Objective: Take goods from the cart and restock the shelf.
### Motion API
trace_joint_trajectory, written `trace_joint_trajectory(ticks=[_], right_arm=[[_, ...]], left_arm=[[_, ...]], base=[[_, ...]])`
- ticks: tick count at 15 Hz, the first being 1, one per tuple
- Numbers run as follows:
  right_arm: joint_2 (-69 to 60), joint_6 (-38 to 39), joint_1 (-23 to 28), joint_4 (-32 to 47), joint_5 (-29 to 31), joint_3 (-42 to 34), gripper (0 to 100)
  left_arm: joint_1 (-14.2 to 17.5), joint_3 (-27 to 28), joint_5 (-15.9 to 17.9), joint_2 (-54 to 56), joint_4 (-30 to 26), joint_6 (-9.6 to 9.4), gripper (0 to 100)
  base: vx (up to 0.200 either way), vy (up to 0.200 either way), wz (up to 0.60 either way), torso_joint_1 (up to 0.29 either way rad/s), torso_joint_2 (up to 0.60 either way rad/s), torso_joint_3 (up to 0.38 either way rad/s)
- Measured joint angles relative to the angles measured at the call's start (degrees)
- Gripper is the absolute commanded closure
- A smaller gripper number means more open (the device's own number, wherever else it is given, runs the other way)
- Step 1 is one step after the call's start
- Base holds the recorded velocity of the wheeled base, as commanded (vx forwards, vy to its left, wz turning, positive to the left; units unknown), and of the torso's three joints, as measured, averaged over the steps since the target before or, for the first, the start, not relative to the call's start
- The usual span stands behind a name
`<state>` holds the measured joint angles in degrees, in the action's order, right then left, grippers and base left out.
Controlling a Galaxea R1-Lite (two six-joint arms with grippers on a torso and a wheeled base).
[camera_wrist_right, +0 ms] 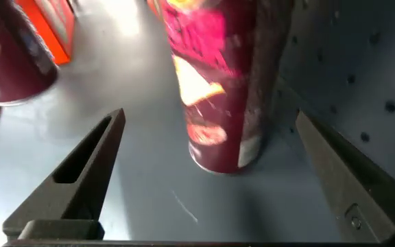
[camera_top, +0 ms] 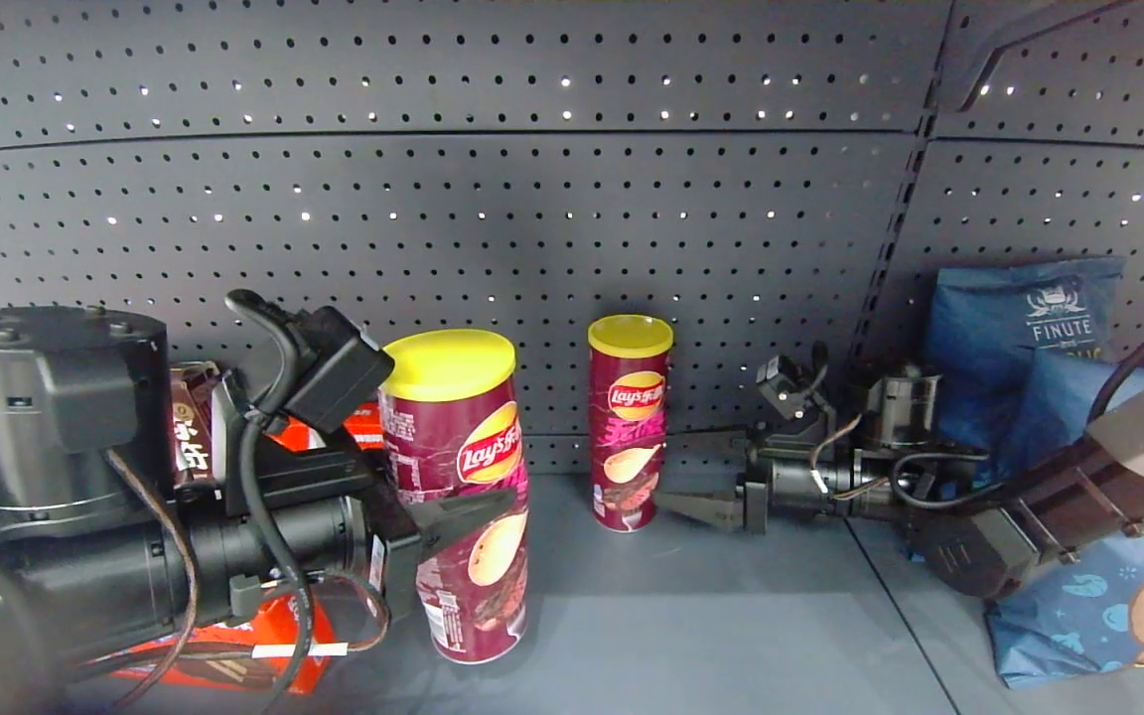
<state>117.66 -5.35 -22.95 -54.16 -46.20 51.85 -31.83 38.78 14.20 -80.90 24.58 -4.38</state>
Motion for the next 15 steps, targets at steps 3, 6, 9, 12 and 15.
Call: trace_joint_trajectory(ticks=[3,6,9,12,15], right_arm=[[2.3,0.0,-0.3,-0.1,-0.1,2.4,0],[5.2,0.0,-0.9,0.0,0.0,5.8,0],[7.6,0.2,-2.0,-0.1,0.1,9.4,0],[9.0,0.3,-2.7,0.0,0.2,10.8,0],[9.9,0.6,-3.2,0.0,0.3,11.9,0]], left_arm=[[0.0,0.0,0.0,-0.1,0.1,0.0,100],[0.0,0.0,0.0,-0.1,0.1,0.02,100],[0.1,-0.1,0.0,-0.1,0.0,0.04,100],[0.0,-0.1,0.0,-0.1,0.1,0.02,100],[-0.1,-0.1,0.0,-0.1,0.1,0.0,100]], base=[[0.0,0.0,0.0,0.0,0.0,0.0],[0.0,0.0,0.0,0.0,0.0,0.0],[0.0,0.0,0.0,0.0,0.0,0.0],[0.0,0.0,0.0,0.0,0.0,0.0],[0.0,0.0,0.0,0.0,0.0,0.0]])
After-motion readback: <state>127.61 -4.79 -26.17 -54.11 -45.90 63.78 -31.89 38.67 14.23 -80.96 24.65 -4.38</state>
